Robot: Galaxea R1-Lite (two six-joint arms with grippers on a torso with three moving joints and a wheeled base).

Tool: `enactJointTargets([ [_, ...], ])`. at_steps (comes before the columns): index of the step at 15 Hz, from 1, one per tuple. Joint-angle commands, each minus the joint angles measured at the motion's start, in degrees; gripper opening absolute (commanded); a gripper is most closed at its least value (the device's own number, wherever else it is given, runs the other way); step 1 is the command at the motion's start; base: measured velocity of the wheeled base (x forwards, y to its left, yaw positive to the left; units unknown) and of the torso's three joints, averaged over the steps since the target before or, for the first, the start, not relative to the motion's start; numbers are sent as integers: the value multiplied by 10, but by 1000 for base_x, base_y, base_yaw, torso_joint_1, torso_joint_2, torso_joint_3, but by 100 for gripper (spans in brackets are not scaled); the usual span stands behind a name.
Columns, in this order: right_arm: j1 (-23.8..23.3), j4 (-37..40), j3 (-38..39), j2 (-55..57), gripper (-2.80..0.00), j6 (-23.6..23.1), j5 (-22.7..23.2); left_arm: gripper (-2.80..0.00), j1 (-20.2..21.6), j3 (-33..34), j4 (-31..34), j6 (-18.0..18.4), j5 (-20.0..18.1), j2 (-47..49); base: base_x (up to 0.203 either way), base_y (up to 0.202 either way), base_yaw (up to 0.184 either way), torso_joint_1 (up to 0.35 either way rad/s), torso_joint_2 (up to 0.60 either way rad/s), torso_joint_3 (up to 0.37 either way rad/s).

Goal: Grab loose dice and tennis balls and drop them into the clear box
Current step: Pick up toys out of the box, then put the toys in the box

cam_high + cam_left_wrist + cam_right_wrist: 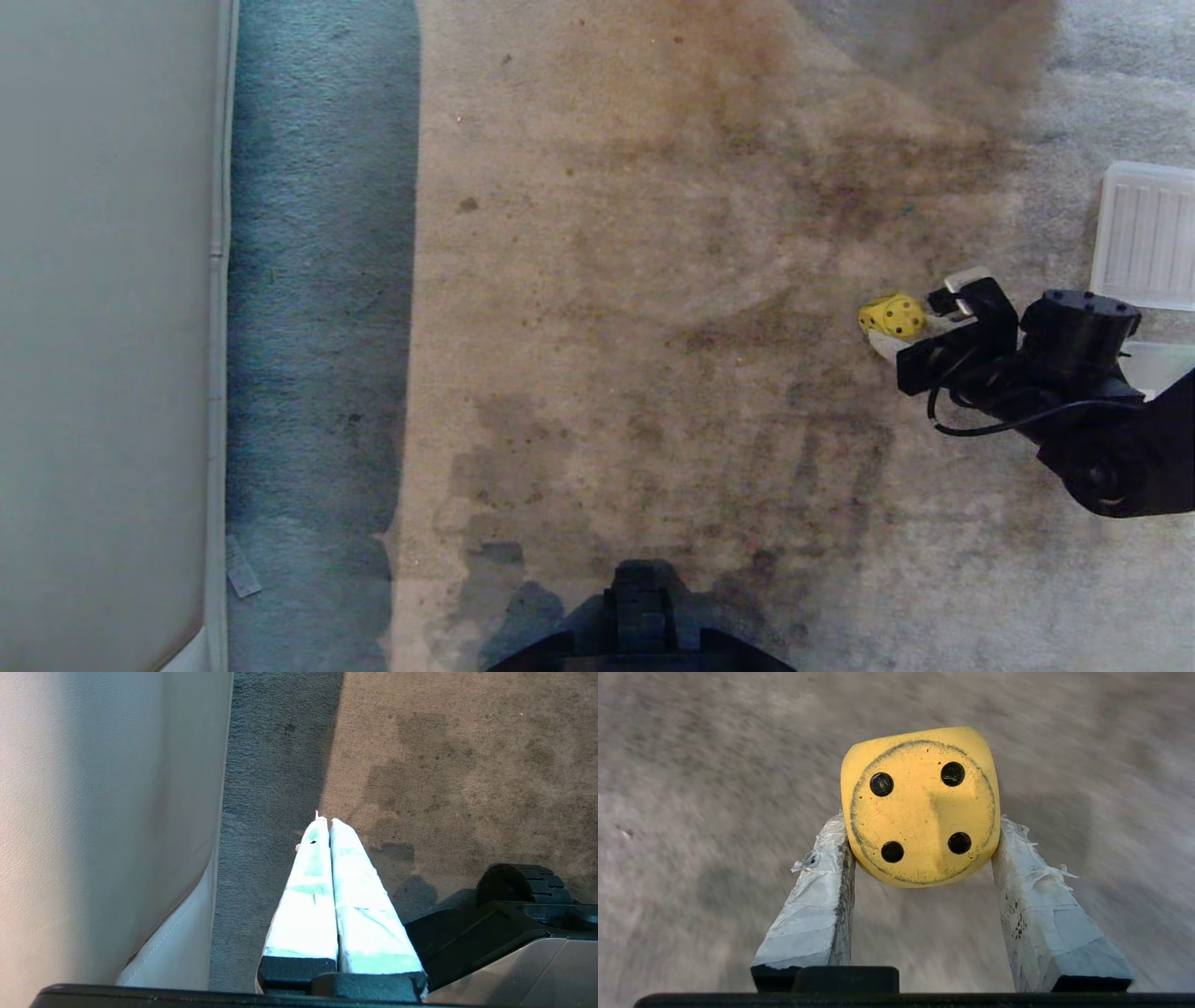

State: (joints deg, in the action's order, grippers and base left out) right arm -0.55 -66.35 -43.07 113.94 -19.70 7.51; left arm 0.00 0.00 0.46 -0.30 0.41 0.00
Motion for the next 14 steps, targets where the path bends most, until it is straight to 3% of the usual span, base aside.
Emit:
enactJointTargets([
  [1, -2, 34, 15, -56, -280, 0, -10, -280, 0, 0, 0, 0, 0, 0, 0, 0, 0, 0, 0, 0],
  [7, -49, 184, 105, -265, -280, 4, -47, -280, 0, 0, 0, 0, 0, 0, 0, 0, 0, 0, 0, 0],
  [14, -87, 498, 247, -639, -280, 43, -74, -280, 0, 1, 0, 0, 0, 0, 0, 0, 0, 0, 0, 0],
])
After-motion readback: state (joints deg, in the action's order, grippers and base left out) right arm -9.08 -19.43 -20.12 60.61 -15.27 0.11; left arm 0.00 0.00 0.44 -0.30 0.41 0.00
